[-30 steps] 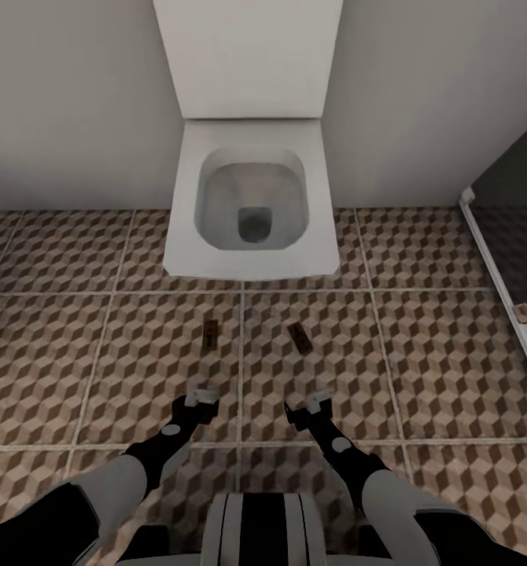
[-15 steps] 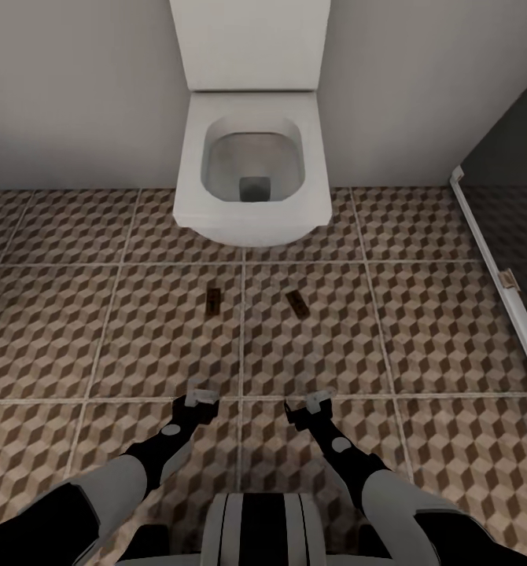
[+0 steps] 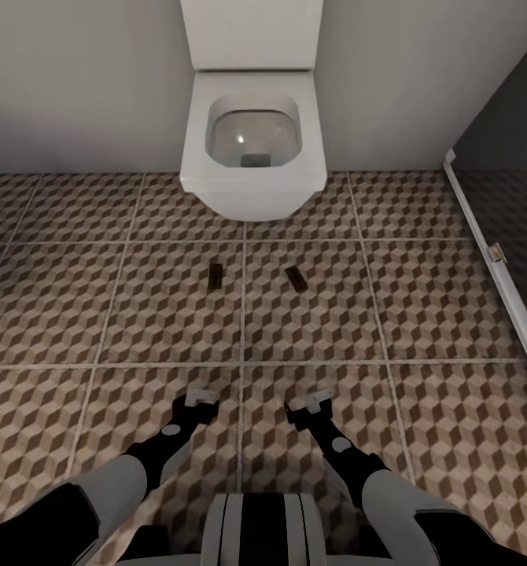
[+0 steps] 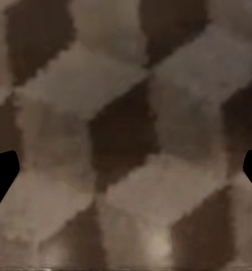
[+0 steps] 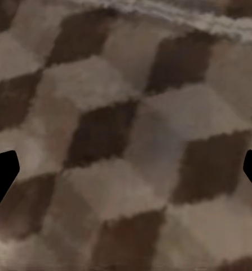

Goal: Take the four mousetraps from the cabinet in the bathroom and place them on the bathroom floor. Make sure all four end up on the same floor surface, and ensure that at least two of them are either under or directly next to the same bathroom sink.

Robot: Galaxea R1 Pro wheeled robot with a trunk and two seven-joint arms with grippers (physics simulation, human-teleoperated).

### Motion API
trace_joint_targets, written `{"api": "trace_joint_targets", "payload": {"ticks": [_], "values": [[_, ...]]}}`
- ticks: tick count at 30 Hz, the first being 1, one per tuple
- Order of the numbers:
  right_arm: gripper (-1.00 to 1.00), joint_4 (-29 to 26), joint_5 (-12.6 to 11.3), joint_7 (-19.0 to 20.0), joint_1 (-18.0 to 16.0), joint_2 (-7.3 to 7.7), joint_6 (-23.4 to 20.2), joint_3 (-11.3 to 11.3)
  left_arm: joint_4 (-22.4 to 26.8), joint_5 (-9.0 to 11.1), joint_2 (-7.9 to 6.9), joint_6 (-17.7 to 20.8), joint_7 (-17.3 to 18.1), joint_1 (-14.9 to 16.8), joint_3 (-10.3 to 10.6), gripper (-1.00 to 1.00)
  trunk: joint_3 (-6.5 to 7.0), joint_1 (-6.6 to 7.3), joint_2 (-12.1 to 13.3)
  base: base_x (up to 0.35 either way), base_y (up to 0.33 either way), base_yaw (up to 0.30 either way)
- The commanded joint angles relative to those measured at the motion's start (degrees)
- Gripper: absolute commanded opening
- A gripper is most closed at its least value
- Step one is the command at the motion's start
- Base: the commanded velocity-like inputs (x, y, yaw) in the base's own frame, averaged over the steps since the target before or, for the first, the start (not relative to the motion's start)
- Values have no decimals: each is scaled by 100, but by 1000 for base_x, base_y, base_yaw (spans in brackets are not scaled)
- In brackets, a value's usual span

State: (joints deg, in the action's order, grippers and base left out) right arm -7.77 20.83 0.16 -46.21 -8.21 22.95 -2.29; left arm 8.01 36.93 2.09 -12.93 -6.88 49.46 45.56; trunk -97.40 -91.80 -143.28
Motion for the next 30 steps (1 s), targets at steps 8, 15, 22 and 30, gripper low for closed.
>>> {"api": "trace_joint_targets", "payload": {"ticks": [8, 15, 22, 30], "values": [[100, 4, 33, 2, -2, 2, 17, -26, -1, 25, 2, -17, -20, 2, 49, 100, -2, 2, -1, -46, 0, 0], [100, 4, 34, 2, -2, 1, 17, -26, -1, 25, 2, -17, -18, 2, 49, 100, -2, 2, -1, -8, 0, 0], [100, 4, 35, 2, -2, 1, 17, -26, -1, 25, 2, -17, -23, 3, 49, 100, -2, 2, -1, -1, 0, 0], [100, 4, 35, 2, -2, 2, 18, -26, -1, 25, 2, -17, -24, 1, 49, 100, 158, 100, 165, 0, 0, 0]]}}
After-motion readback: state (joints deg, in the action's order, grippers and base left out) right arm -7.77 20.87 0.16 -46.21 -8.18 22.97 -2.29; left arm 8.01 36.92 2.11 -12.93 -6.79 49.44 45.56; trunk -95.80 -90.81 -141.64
